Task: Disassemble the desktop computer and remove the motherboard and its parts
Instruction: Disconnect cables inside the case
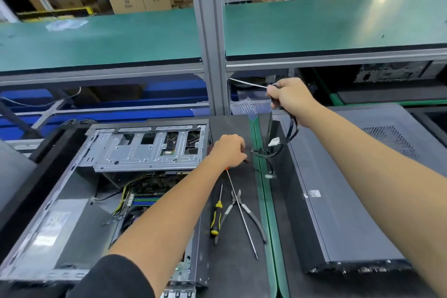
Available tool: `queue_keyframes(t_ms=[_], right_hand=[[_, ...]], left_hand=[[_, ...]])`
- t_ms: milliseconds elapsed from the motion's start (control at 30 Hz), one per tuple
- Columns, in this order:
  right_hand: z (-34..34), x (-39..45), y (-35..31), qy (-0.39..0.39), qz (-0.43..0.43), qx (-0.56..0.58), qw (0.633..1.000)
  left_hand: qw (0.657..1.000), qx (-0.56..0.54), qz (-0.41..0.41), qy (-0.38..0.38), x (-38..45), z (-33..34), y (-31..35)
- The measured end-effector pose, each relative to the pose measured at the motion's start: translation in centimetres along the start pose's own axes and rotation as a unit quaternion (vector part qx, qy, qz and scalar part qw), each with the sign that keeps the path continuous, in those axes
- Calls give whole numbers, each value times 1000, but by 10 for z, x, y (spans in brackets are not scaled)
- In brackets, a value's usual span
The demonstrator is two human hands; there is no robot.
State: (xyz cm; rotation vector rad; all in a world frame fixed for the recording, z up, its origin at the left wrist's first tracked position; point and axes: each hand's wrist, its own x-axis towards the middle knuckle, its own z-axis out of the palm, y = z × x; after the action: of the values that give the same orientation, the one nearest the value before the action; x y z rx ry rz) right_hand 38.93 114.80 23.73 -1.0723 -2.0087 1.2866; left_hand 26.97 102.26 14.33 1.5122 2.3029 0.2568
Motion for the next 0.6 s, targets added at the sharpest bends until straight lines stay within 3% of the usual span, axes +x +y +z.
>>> queue_keyframes(t_ms=[67, 133, 200, 267, 367, 433, 467, 533, 567, 600], right_hand=[[11, -5, -3, -14, 12, 15, 1000], [20, -8, -8, -15, 24, 38, 999], [26, -8, -14, -12, 53, 77, 996], [30, -7, -20, -10, 80, 110, 991], [34, -6, -23, -30, 67, 102, 992], [36, -8, -23, -78, 47, 107, 990], [37, -9, -22, -104, 36, 111, 988], [42, -12, -22, -148, 16, 118, 982], [45, -13, -23, -165, 10, 123, 979], [47, -14, -25, -181, 6, 128, 975]], left_hand=[[993, -99, 56, -43, -8, -7, -3], [947, -278, 106, -122, -20, -18, -5], [919, -358, 118, -116, -29, -29, -6], [926, -347, 120, -88, -34, -39, -9], [962, -181, 140, -145, -37, -56, -21], [951, -233, 139, -150, -39, -68, -25], [928, -323, 141, -120, -41, -74, -24], [844, -524, 106, -48, -42, -84, -18], [804, -588, 81, -32, -41, -86, -16], [787, -613, 64, -21, -40, -86, -14]])
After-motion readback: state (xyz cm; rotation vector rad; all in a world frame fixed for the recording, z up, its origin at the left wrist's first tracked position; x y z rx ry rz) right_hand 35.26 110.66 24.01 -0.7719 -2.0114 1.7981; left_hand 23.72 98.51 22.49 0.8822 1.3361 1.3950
